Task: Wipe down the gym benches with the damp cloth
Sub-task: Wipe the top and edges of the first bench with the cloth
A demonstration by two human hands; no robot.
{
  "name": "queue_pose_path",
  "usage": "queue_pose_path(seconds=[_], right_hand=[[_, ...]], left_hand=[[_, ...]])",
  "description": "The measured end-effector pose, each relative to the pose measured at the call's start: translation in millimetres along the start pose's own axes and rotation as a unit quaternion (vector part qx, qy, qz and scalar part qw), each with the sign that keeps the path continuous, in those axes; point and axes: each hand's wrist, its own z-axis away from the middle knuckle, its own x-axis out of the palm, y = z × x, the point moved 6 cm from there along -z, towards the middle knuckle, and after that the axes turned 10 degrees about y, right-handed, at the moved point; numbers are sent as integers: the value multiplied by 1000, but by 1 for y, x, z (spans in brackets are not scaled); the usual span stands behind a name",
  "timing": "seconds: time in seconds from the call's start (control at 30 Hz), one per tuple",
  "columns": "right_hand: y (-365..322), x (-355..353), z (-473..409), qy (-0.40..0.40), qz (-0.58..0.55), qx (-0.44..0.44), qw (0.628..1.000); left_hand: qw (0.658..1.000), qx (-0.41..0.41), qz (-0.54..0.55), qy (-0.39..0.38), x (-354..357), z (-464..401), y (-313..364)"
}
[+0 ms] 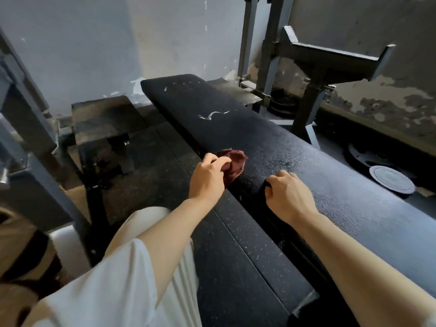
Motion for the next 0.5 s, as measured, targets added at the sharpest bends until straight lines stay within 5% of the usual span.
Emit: queue_pose_path(seconds=[0.23, 0.5], right_hand=[[-25, 14, -19, -2, 15, -12, 1000], [-31, 25, -19, 24, 10, -8, 1000]], left_hand=[[963, -244, 6, 116, -20, -6, -73], [987, -128, 99, -1, 11, 7, -43]])
